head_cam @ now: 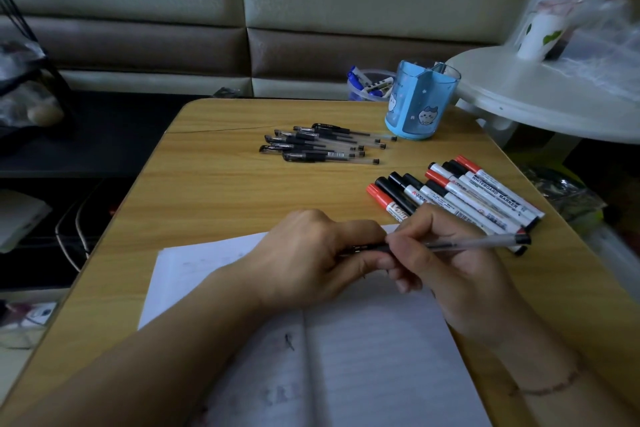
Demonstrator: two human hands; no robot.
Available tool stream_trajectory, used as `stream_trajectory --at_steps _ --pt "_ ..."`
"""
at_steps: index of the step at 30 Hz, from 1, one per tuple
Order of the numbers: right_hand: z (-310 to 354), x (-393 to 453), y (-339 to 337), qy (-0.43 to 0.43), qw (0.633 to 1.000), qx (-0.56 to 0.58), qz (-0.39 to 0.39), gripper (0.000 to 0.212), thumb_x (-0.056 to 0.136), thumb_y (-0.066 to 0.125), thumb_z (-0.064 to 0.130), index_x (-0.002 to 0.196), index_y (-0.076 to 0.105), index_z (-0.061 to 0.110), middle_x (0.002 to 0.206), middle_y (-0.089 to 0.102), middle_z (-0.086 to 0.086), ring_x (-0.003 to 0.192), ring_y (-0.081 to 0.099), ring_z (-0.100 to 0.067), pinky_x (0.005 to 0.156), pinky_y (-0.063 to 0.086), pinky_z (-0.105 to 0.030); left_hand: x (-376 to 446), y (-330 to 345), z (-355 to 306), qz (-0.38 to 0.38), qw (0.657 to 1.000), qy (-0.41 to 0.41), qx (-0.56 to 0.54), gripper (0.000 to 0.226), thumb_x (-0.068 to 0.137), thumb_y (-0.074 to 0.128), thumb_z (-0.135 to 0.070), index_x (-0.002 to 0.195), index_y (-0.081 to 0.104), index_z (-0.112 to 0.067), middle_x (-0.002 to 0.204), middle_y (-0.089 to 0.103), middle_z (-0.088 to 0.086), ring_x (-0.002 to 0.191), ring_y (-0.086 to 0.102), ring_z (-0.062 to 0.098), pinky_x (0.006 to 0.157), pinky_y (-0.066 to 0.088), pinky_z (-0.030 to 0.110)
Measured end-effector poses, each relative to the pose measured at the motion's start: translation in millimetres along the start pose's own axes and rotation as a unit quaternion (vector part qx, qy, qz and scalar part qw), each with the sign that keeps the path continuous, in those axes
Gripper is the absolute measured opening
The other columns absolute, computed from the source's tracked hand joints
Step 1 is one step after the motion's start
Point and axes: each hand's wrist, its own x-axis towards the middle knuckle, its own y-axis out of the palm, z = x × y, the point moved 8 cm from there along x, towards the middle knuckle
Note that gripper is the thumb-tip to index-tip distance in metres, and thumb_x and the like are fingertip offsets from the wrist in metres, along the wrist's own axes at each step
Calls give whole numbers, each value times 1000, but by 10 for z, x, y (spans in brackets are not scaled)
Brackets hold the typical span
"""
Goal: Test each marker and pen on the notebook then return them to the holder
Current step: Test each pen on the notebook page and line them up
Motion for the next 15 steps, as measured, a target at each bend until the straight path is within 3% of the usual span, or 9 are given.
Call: stream_trajectory --at_steps 3,5,7,9,12,15 --pt "6 13 -62 -11 999 18 -30 28 85 66 39 82 64 12 65 63 -12 58 60 -22 51 48 -28 -43 -60 69 -32 999 -33 -26 35 94 48 -55 106 60 -24 54 54 -3 45 44 9 47 36 26" --pt "4 23 -110 -5 998 33 -46 32 85 65 43 90 69 12 72 66 -13 66 65 -27 49 50 -31 -75 -132 162 -74 989 -75 -105 30 95 42 -43 110 54 -19 57 49 -4 49 43 11 49 34 28" --pt "-21 26 -117 10 998 -30 -59 26 84 67 37 87 71 12 75 69 -14 66 67 -26 46 51 -31 -115 -200 301 -133 968 -121 -177 25 94 36 -23 112 51 -17 68 47 -1 59 42 16 56 35 34" --pt "-70 23 -130 18 987 -134 -85 21 83 72 30 74 68 11 64 68 -11 51 63 -21 43 50 -31 -129 -215 395 -173 955 -147 -193 26 94 35 -12 115 48 -17 77 46 -2 66 40 15 62 36 34" --pt "-131 32 -116 16 977 -185 -107 20 83 73 14 69 61 9 51 60 -10 40 56 -20 40 46 -30 -120 -187 418 -180 961 -150 -147 28 96 45 -15 123 47 -22 82 54 -5 73 54 16 67 46 35" --pt "-133 34 -177 -11 967 -212 -140 33 82 74 10 59 50 9 47 50 -11 40 46 -29 37 40 -39 -119 -166 439 -168 963 -157 -142 32 95 51 -17 126 50 -20 88 64 -10 76 61 10 68 48 26"
